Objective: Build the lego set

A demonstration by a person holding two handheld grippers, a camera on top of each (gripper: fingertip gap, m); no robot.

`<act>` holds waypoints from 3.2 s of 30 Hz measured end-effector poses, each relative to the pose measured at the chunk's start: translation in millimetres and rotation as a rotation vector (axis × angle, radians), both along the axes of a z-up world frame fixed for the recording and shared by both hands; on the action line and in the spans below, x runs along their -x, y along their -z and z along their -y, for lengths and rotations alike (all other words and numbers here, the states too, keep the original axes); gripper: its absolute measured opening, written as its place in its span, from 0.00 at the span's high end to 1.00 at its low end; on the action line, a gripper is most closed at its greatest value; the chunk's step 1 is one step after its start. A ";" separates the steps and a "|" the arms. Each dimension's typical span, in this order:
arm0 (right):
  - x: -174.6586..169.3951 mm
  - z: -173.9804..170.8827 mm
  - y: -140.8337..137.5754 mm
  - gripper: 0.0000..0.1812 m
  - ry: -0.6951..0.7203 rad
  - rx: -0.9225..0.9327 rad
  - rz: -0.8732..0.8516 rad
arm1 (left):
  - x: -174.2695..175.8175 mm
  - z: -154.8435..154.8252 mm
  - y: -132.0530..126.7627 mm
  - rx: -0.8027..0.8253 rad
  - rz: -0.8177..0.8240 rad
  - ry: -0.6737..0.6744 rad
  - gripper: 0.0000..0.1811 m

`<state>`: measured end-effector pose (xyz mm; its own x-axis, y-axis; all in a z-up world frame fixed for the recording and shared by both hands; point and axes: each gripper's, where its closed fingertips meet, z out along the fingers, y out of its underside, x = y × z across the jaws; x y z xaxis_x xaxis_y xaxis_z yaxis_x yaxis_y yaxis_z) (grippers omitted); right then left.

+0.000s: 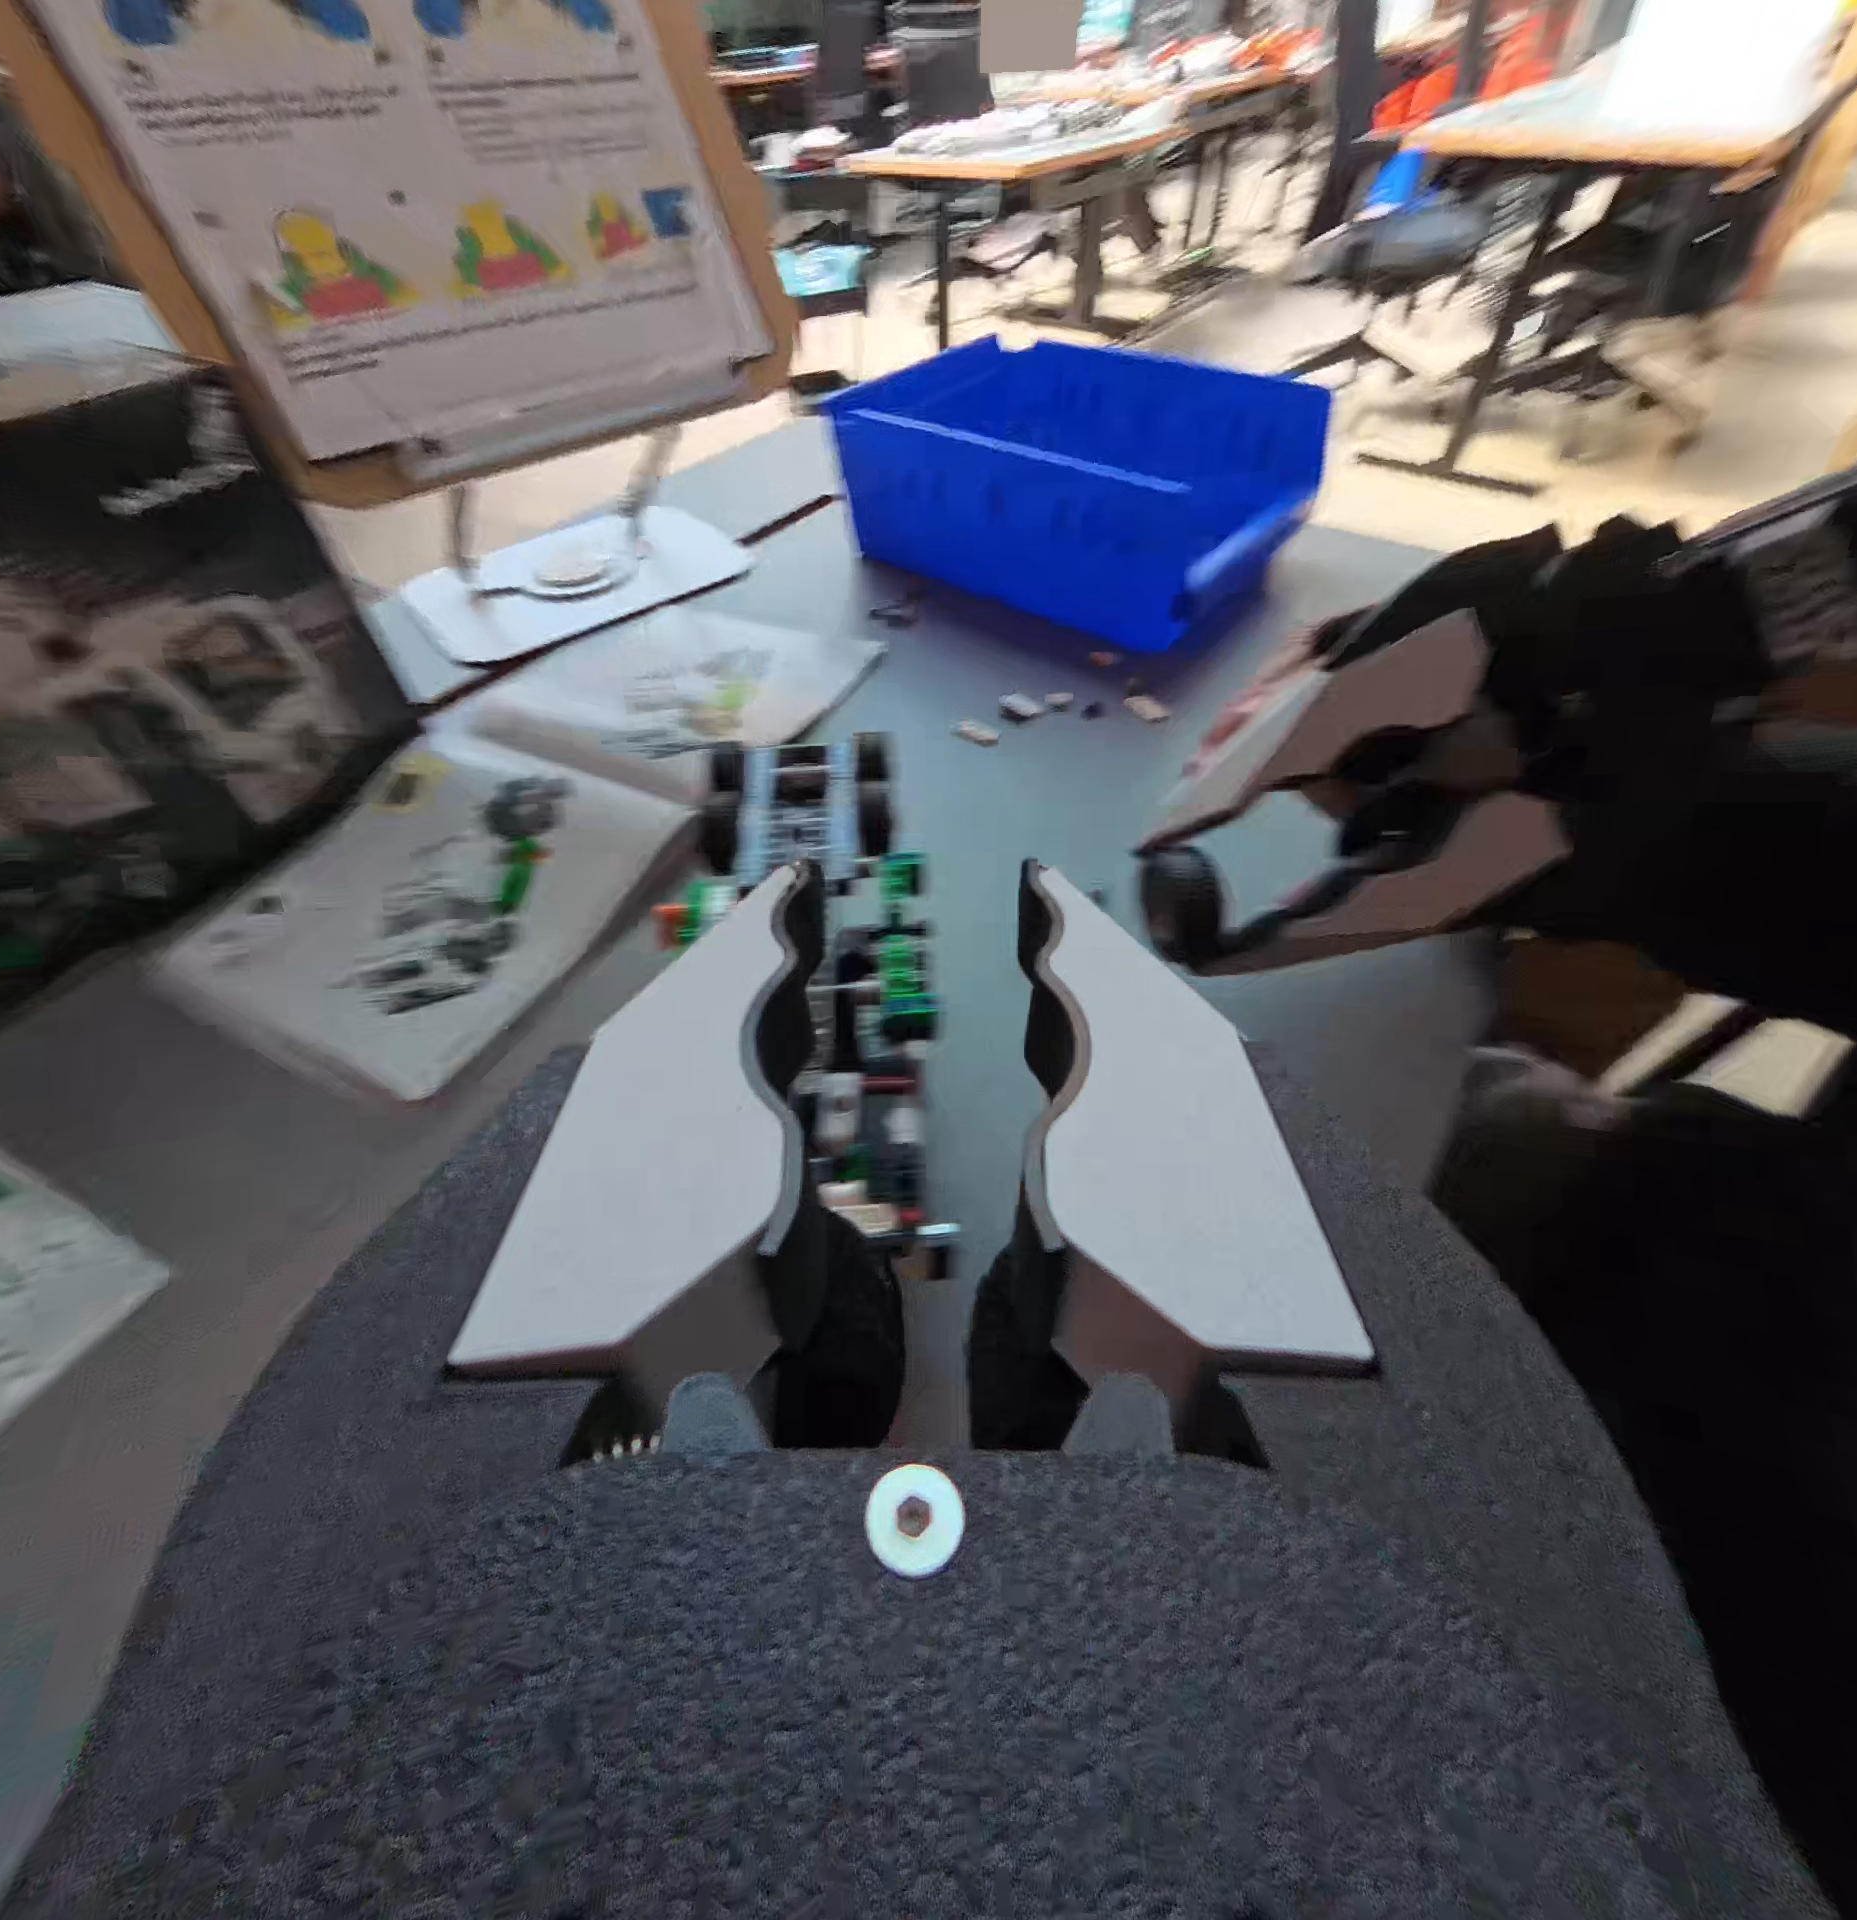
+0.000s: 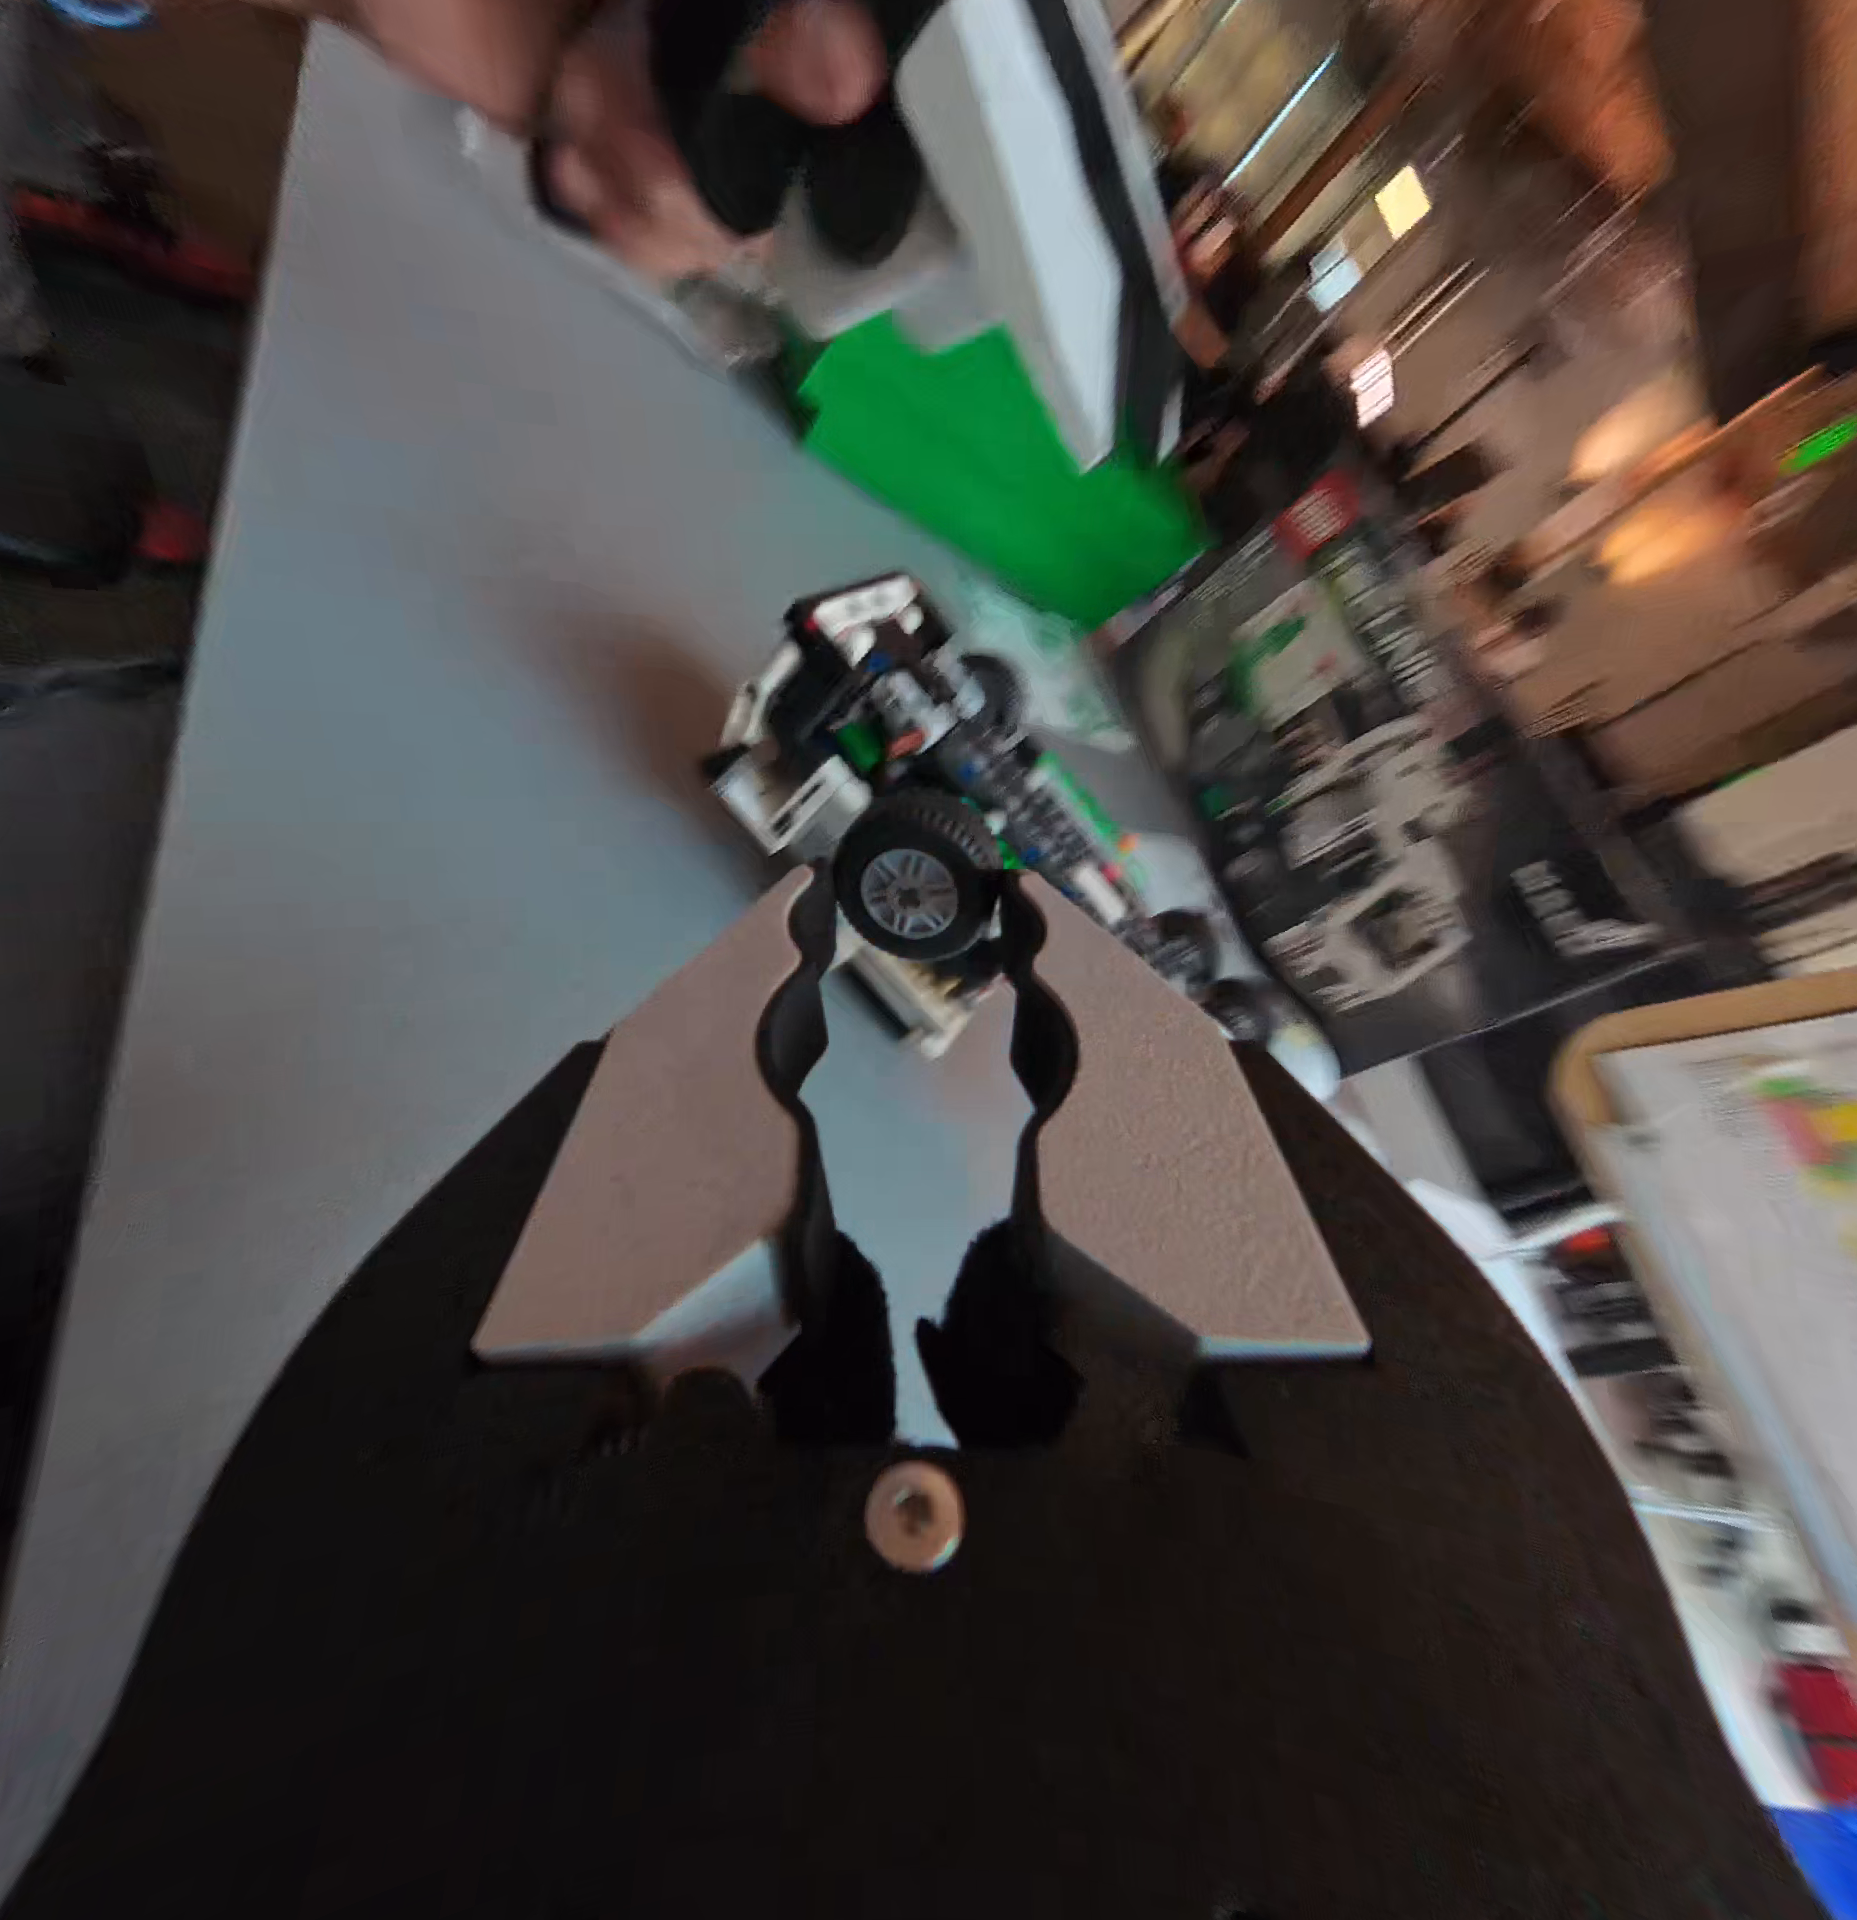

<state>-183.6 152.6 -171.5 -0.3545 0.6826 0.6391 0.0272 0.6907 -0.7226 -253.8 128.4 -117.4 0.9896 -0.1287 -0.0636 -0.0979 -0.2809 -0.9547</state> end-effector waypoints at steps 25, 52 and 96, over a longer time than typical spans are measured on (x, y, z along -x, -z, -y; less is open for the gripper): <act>-2.9 48.6 10.9 0.73 -0.246 0.551 0.432 | -52.3 13.8 86.5 0.029 -1.505 0.041 0.93; -0.3 57.3 3.5 0.84 -0.239 0.291 0.037 | -74.8 20.9 65.6 -0.137 -0.804 0.088 0.80; 22.0 36.8 17.2 0.83 -0.006 0.558 0.230 | -43.4 18.5 79.4 -0.063 -0.978 -0.047 0.81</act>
<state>-205.6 115.7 -188.6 -0.4460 0.8904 0.0912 0.2229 0.2092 -0.9521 -210.4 109.9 -196.8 0.5007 -0.0584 -0.8636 -0.8437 -0.2561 -0.4719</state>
